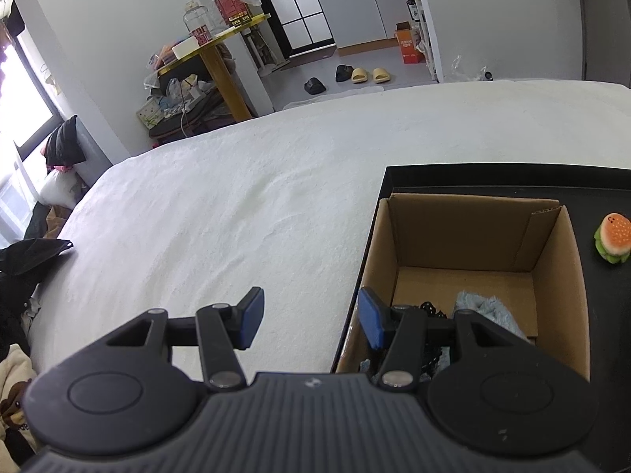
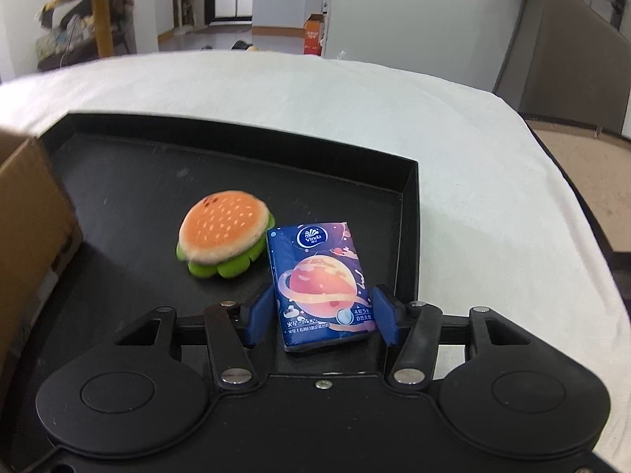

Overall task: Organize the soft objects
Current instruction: 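Reach the right gripper to the blue tissue pack and grasp it, then lift the tissue pack with the right gripper and carry it over the box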

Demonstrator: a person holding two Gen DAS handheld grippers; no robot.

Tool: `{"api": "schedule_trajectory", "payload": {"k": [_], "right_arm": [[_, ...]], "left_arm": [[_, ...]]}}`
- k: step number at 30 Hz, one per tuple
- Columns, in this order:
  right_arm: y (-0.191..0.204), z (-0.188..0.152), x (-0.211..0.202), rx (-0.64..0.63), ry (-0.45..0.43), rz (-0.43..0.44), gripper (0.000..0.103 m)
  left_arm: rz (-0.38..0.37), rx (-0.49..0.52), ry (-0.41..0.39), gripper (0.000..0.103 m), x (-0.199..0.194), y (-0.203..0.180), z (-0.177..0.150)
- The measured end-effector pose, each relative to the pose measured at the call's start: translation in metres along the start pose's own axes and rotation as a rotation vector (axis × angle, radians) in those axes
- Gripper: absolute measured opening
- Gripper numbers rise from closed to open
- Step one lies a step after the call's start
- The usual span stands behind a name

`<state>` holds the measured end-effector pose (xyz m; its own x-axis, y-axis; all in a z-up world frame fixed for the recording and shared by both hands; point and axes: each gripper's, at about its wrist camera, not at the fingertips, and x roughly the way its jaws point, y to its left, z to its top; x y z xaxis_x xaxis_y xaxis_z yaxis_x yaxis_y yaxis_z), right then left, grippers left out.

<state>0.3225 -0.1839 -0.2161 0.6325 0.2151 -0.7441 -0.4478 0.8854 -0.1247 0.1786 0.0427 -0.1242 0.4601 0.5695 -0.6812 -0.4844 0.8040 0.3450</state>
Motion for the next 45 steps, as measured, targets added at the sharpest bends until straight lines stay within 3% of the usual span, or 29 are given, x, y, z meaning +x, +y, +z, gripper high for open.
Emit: {"api": "schedule_trajectory", "payload": {"k": [14, 19, 23, 26, 28, 35, 40, 45], "right_arm": [[0.014, -0.007, -0.021, 0.017, 0.101, 0.026, 0.055], [0.008, -0.004, -0.013, 0.038, 0.083, 0.004, 0.074], [0.004, -0.004, -0.004, 0.055, 0.083, 0.015, 0.074], [0.004, -0.009, -0.002, 0.056, 0.098, 0.043, 0.066], [0.003, -0.009, -0.006, 0.07, 0.101, 0.07, 0.052], [0.005, -0.016, -0.02, 0.046, 0.13, 0.042, 0.051], [0.005, -0.014, -0.041, 0.028, 0.085, 0.018, 0.05], [-0.002, -0.01, -0.063, 0.095, 0.068, 0.0, 0.05]], "left_arm": [[-0.05, -0.007, 0.006, 0.051, 0.0, 0.018, -0.02], [-0.038, 0.031, 0.012, 0.051, 0.004, 0.011, -0.022], [-0.032, 0.052, 0.016, 0.051, 0.006, 0.006, -0.022], [-0.027, 0.056, 0.023, 0.051, 0.008, 0.003, -0.022], [-0.022, 0.066, 0.024, 0.052, 0.007, 0.0, -0.022], [-0.035, 0.075, 0.028, 0.052, 0.008, 0.0, -0.022], [-0.077, 0.044, 0.028, 0.052, 0.005, 0.009, -0.024], [-0.116, 0.027, 0.026, 0.052, 0.003, 0.014, -0.026]]}}
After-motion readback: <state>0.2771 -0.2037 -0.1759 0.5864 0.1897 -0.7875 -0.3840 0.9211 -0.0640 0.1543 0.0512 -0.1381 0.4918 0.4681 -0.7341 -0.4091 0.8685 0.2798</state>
